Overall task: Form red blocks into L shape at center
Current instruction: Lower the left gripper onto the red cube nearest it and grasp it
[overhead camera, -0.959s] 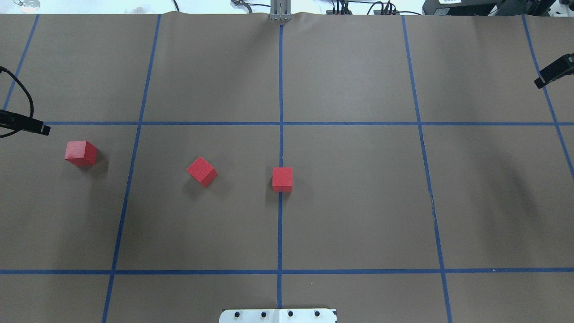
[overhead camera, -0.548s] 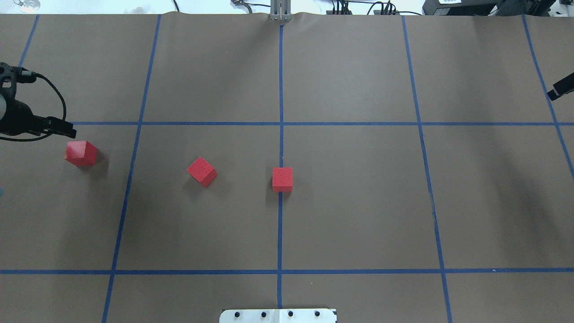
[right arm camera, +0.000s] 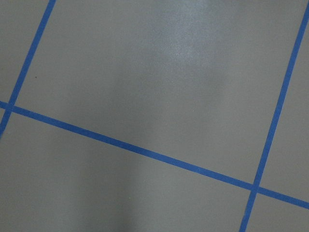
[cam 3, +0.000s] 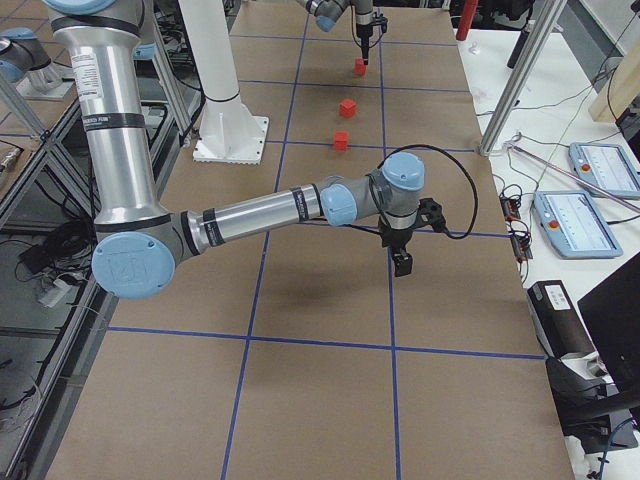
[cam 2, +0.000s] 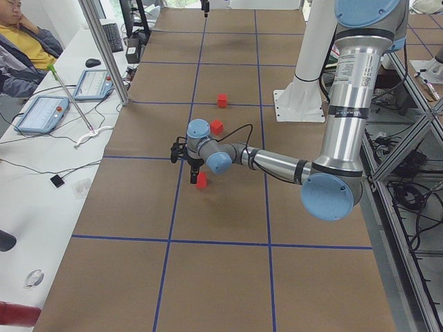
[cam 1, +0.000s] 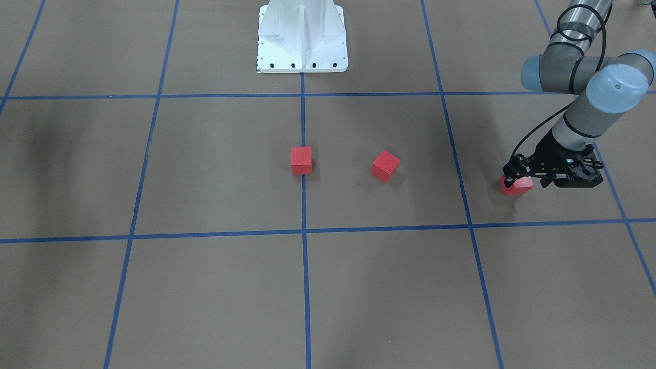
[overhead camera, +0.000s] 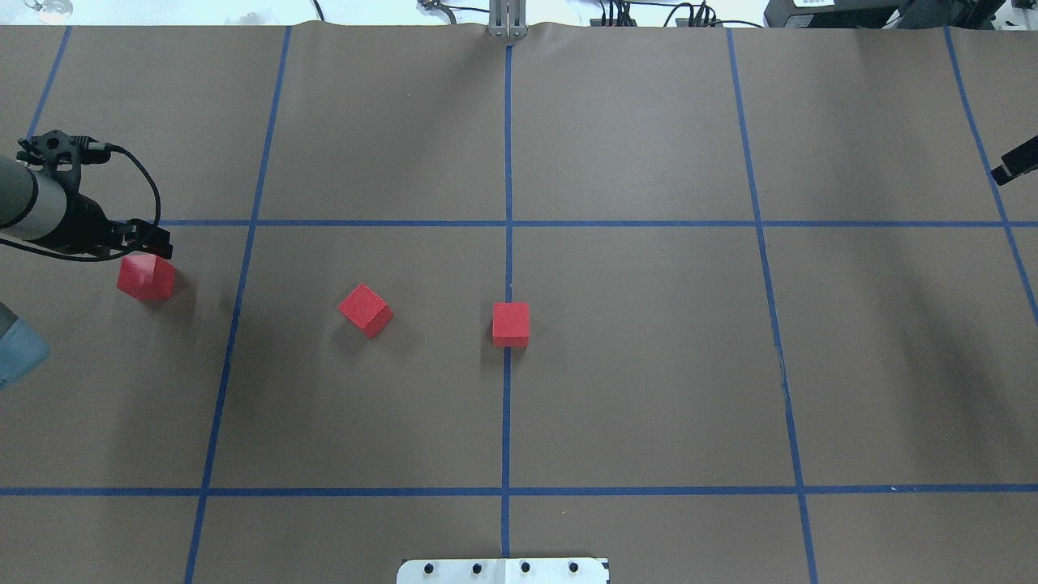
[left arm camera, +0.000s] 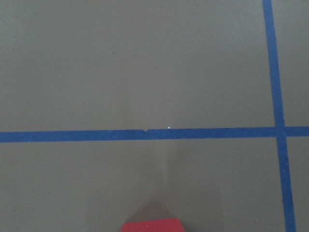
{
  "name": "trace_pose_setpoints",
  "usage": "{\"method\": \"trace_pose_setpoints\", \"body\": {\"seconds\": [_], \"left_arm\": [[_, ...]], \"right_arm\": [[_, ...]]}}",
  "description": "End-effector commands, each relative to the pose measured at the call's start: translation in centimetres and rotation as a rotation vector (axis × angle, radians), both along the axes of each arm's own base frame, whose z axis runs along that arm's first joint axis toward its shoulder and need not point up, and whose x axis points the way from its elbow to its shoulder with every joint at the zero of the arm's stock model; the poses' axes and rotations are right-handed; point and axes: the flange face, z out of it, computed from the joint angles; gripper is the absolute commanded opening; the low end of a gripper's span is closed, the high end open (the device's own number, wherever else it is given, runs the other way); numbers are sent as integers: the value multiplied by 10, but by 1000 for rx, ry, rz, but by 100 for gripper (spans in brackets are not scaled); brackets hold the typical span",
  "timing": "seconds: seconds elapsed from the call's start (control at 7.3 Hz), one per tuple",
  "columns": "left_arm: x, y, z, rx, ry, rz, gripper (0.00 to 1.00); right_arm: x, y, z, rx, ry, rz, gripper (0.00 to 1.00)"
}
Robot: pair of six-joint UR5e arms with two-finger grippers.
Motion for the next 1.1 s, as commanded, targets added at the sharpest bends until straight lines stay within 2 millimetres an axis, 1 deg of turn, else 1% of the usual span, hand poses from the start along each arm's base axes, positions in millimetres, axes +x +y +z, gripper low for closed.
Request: {"method": "trace_pose_setpoints", "body": {"seconds": [0.0, 0.14, 0.41, 0.55, 0.68, 0.82, 0.96], "left_arm": [[1, 1, 8, -6, -14, -1, 97], [7, 4, 8, -1, -24, 4, 96], [12, 7, 9, 3, -30, 13, 95], [15, 10, 12, 1, -36, 16, 87], [16, 11, 12, 3, -37, 21, 46], [22, 14, 11, 6, -36, 32, 18], [23, 14, 3, 22, -27, 40, 4]], "right_arm": [[0, -1, -1, 1, 0, 1, 100], [0, -1, 0, 0, 0, 1, 100], [0, -1, 1, -2, 1, 1, 100], [0, -1, 3, -6, 2, 1, 100], [0, -1, 3, -6, 2, 1, 100], [0, -1, 3, -6, 2, 1, 100], [0, -1, 4, -8, 2, 1, 100]]}}
